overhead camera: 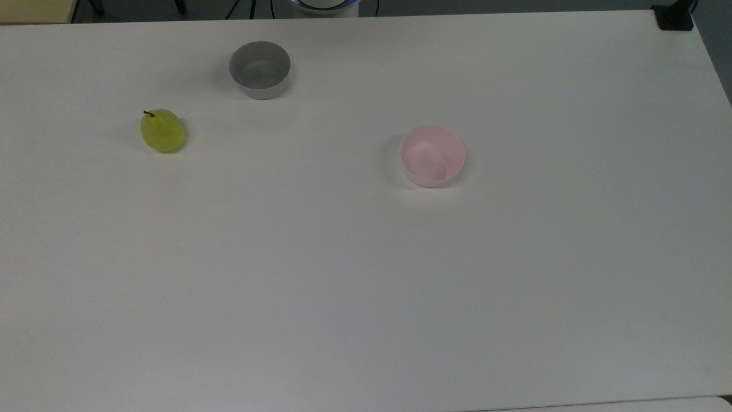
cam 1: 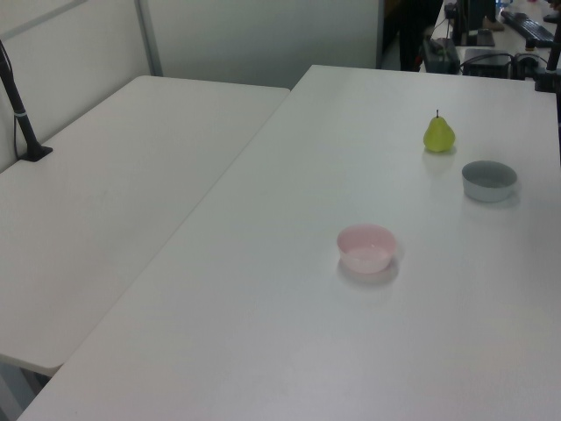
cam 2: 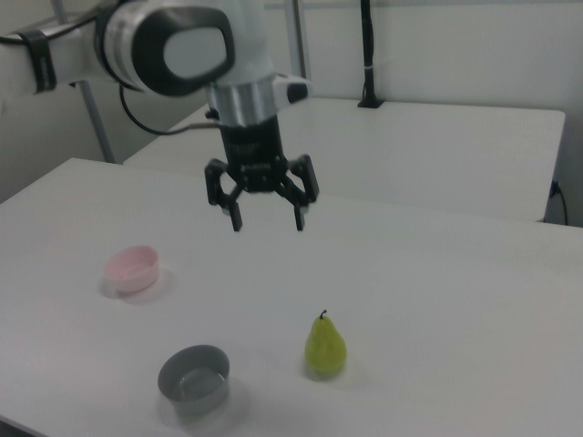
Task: Place the pear in the bowl
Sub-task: 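Lower the open gripper around the pear and close on it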
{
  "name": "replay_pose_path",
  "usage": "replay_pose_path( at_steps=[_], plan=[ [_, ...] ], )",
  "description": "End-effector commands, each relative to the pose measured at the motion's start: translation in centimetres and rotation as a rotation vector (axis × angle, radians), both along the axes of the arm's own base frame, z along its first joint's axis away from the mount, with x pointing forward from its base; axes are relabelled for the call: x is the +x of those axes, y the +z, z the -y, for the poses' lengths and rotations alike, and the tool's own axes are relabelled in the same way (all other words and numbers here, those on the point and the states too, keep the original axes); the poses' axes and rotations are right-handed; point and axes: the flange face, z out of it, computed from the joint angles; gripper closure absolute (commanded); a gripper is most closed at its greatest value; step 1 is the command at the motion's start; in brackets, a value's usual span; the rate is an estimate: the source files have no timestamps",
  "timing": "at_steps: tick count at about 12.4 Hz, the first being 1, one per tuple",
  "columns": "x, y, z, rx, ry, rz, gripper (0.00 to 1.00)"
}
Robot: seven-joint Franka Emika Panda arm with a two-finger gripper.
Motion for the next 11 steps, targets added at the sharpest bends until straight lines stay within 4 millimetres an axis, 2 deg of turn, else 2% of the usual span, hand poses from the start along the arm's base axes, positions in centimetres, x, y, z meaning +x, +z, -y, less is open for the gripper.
replay_pose_path(
  at_steps=[1,5,9,11],
  plan=[
    [-0.7,-5.8,2.3,0.030,-0.016,0.064,0.00],
    [0.2,-13.6,3.6,0.033,-0.003,0.065,0.00],
    [1.5,-18.8,4.8,0.004,-0.025,0.088,0.00],
    [1.9,-20.8,5.2,-0.006,-0.031,0.090,0.00]
  ],
)
